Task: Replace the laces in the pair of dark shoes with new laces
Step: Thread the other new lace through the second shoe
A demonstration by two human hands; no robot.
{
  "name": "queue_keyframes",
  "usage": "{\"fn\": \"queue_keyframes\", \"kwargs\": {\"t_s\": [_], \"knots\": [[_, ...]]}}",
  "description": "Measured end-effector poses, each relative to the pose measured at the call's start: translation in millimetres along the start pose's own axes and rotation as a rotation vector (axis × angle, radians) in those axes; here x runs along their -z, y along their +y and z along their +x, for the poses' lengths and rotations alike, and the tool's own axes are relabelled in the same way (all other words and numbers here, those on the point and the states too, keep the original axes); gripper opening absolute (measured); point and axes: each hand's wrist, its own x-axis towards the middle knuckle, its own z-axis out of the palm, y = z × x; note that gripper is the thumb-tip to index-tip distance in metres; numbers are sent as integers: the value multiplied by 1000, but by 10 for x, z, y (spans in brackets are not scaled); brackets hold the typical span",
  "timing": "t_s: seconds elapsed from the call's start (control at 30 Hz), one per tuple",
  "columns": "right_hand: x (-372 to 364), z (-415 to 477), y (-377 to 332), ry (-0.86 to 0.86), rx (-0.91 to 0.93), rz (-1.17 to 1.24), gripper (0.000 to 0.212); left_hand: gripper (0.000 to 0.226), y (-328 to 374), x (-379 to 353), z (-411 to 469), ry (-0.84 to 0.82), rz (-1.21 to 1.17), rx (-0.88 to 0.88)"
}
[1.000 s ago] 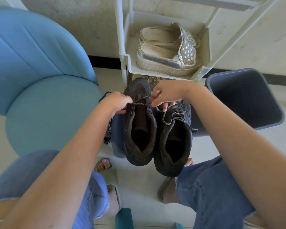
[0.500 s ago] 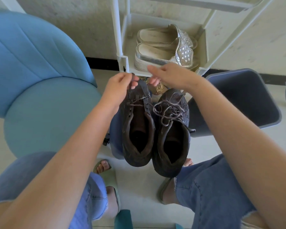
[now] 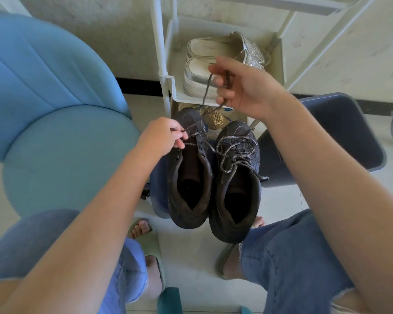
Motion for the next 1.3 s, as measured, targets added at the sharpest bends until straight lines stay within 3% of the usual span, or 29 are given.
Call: {"fn": "queue_keyframes", "kwargs": {"t_s": [0.23,0.3,0.37,0.4,0.47,0.53,0.63,0.7,0.77,0.87,1.0,1.07,1.23,1.3], "knots": [[173,-55,-117,44,152,63,33,32,1,117,53,120,186,226],[181,-66,-78,-34,152,-137,32,32,100,138,67,155,-25,126],[115,-86,12,-201,98,-409,30,26,263,159,48,50,-459,121],[61,-89,60,-273,79,-525,30,40,327,164,43,-7,-606,144],[-50,-85,137,-374,63,-685,30,62,396,166,68,-11,-665,146],[-108,-84,170,-455,34,-808,30,58,445,148,68,30,-805,115],[-73,-82,155,-409,-31,-1031,29,33,485,146,45,108,-1061,74],[-1,-59,152,-253,-28,-1166,26,30,480,131,70,217,-893,1],[57,-34,142,-132,10,-929,36,31,499,93,69,219,-711,-68],[63,-6,84,-167,-22,-289,47,30,529,-27,60,74,-481,-164],[-62,46,162,-208,-63,-214,45,28,552,-155,61,-12,-307,-211],[-91,93,181,-200,10,-116,37,28,540,-169,59,-19,-291,-186],[-49,160,89,-6,97,159,32,30,421,-153,56,-114,-194,-92],[-3,167,103,42,86,100,37,25,376,-162,62,-74,-140,-65]]}}
